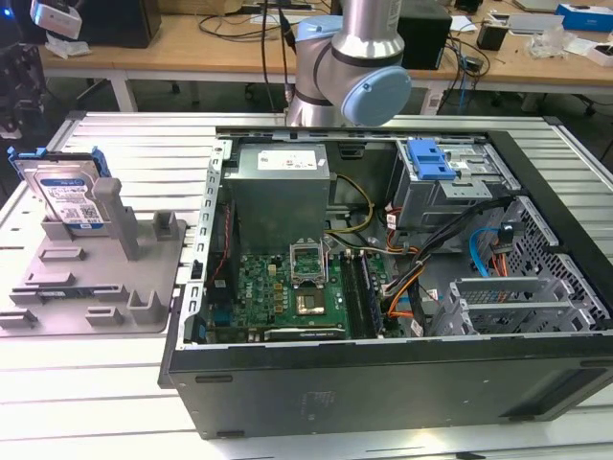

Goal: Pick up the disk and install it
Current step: 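Pick up the disk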

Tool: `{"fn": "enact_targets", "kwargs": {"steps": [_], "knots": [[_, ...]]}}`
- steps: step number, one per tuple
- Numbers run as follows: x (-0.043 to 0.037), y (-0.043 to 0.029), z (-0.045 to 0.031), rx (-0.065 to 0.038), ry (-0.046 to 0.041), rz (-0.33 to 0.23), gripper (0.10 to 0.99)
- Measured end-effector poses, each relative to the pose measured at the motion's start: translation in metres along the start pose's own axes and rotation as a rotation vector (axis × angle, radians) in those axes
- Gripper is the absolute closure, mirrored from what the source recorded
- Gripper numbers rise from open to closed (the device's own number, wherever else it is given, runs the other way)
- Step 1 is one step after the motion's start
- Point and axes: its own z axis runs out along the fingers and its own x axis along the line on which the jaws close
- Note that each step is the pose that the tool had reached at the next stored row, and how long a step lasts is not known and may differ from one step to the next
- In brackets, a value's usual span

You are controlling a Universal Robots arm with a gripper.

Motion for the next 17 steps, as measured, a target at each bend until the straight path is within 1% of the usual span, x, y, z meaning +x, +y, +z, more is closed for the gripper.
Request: {"fn": "enact_targets", "kwargs": {"steps": [5, 8, 17], "knots": [[0.0, 0.001, 0.0052, 0.0, 0.0, 0.0, 0.604], [0.0, 0.0036, 0.0105, 0.0, 0.0001, -0.001, 0.604], [-0.0001, 0.0046, 0.0177, 0.001, 0.0001, -0.004, 0.604]]}}
